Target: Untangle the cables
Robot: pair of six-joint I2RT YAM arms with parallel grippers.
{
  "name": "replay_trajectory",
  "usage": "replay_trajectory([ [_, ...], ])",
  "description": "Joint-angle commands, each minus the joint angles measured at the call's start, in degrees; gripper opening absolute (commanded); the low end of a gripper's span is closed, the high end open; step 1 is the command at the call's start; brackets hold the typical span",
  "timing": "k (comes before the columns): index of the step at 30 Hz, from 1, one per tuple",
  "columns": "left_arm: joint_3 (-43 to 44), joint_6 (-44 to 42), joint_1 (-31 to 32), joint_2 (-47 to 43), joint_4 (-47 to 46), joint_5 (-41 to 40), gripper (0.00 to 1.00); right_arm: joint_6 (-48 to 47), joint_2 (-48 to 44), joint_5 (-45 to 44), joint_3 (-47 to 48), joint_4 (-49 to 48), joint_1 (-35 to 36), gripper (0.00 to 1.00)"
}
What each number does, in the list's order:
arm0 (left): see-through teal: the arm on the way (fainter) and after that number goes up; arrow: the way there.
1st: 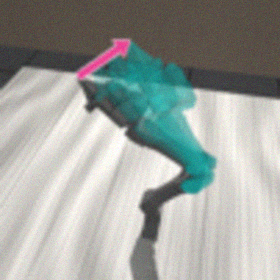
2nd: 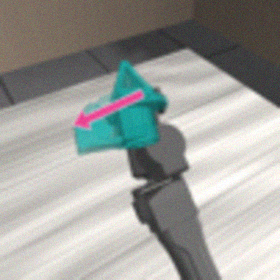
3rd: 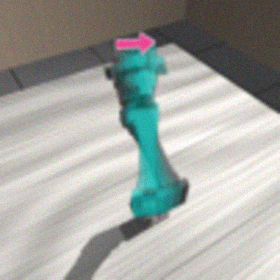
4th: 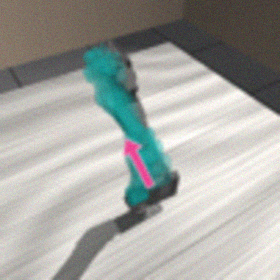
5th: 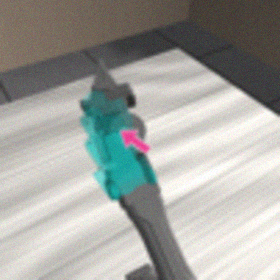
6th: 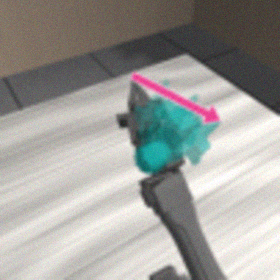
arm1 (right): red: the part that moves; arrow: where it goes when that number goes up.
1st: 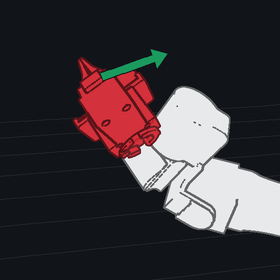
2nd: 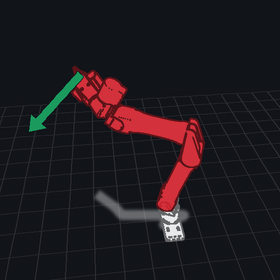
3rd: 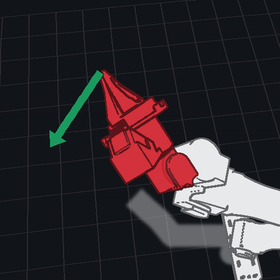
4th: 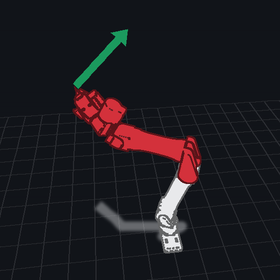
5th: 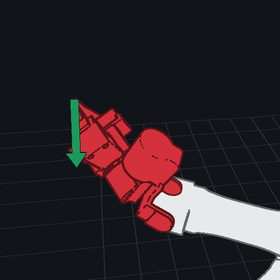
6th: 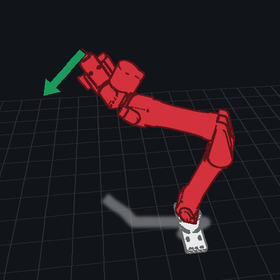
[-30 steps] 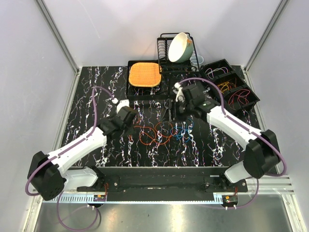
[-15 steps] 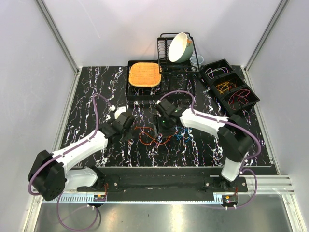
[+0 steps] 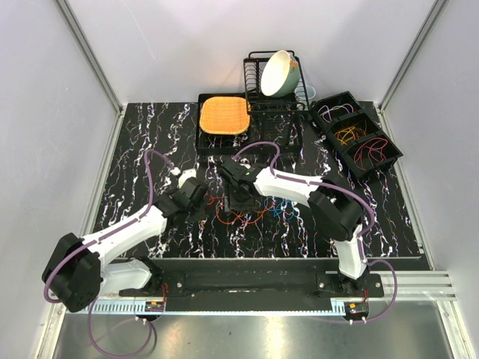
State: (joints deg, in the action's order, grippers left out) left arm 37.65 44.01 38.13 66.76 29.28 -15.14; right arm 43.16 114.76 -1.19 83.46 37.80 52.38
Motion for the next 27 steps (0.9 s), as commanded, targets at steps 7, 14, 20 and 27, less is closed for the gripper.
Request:
replay_trajectory([
  [7, -1.79, -0.77, -0.42, -3.13, -3.26, 0.90, 0.00, 2.11, 4.86, -4.87, 4.08, 4.65, 2.11, 0.53],
  [14, -2.32, -0.85, -0.51, -4.18, -3.35, 0.90, 0.00, 1.93, 6.97, -6.89, 5.13, 6.93, 3.17, 0.27],
  [20, -3.02, -0.50, -0.60, -5.15, -3.17, 0.90, 0.00, 1.67, 8.98, -6.54, 3.38, 7.29, 3.52, 0.00],
  [27, -2.58, -0.68, -0.69, -5.50, -2.38, 1.07, 0.05, 0.35, 6.89, -8.74, 4.42, 7.29, 3.43, 0.00],
])
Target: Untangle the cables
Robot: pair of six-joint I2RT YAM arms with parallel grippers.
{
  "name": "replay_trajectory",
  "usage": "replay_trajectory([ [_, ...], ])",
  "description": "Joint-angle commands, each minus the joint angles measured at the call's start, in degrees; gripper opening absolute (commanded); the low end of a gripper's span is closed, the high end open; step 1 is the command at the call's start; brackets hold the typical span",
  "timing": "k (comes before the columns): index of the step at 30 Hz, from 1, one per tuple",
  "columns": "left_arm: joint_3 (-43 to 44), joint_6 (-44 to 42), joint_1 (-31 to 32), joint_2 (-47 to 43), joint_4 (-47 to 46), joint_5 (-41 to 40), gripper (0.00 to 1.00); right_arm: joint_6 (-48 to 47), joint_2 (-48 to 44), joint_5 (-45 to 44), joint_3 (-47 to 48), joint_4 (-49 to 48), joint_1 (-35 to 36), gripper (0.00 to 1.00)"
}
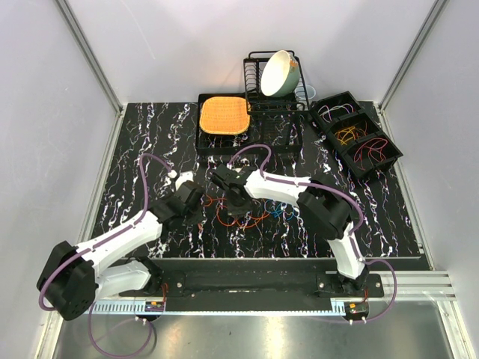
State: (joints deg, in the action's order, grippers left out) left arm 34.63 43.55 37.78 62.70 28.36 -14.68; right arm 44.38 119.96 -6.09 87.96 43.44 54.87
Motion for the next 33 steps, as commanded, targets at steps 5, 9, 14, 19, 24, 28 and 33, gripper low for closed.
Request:
replay_trajectory([
  [5, 2.02, -0.74, -0.34, -3.80, 0.11, 1.76, 0.41, -3.77, -4.80, -7.18, 3.52, 1.73, 0.76, 0.00],
  [9, 4.99, -1.19, -0.34, -7.23, 3.01, 1.15, 0.68, -6.14, -9.83, -8.41, 9.14, 2.26, 0.15, 0.00],
  [14, 8.08, -3.11, -0.25, -12.41, 6.00, 0.70, 0.71, -9.13, -15.36, -7.01, 14.60, 2.70, -1.08, 0.00],
  [19, 9.14, -4.61, -0.25, -16.29, 6.09, -0.26, 0.74, -9.31, -19.93, -4.37, 17.33, 2.35, -1.79, 0.00],
  [24, 8.09, -4.35, -0.25, -18.31, 6.27, -0.62, 0.74, -8.70, -21.70, -0.52, 13.74, -0.80, -1.96, 0.00],
  [28, 5.89, -2.95, -0.25, -18.93, 6.27, -1.32, 0.73, -6.59, -21.44, 7.65, 8.55, -7.92, -1.96, 0.00],
  [33, 3.25, 1.01, -0.25, -19.37, 7.50, -2.99, 0.73, -6.06, -17.40, 13.11, 6.43, -13.46, -1.96, 0.00],
])
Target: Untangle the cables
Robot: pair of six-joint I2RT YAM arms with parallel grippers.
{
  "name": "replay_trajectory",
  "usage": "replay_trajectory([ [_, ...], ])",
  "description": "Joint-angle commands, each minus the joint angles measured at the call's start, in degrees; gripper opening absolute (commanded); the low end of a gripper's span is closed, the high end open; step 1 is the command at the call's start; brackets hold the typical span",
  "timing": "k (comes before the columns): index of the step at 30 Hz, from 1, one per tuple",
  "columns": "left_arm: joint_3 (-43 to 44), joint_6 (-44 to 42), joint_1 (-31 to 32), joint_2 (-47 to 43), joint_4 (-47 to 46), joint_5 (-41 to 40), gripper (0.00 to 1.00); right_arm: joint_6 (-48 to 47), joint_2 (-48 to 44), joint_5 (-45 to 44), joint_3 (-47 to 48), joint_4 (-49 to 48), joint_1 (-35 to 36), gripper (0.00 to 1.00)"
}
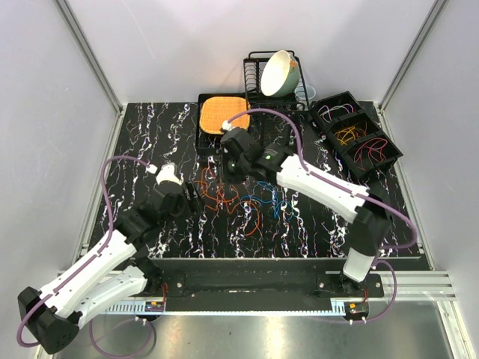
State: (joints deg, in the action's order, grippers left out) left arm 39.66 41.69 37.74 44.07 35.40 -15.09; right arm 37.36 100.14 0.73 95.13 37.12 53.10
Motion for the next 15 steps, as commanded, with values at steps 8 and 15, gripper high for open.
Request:
replay_trajectory([
  [8, -3.54, 3.66, -0.29, -1.18, 0.02, -1.78, 0.72, -7.56, 1.99, 1.74, 12.92, -1.90, -0.37, 0.00],
  [15, -2.39, 2.78, -0.21, -2.06, 0.02, -3.01, 0.72, -16.34, 0.32, 1.38, 29.92, 0.49, -0.45, 0.00],
])
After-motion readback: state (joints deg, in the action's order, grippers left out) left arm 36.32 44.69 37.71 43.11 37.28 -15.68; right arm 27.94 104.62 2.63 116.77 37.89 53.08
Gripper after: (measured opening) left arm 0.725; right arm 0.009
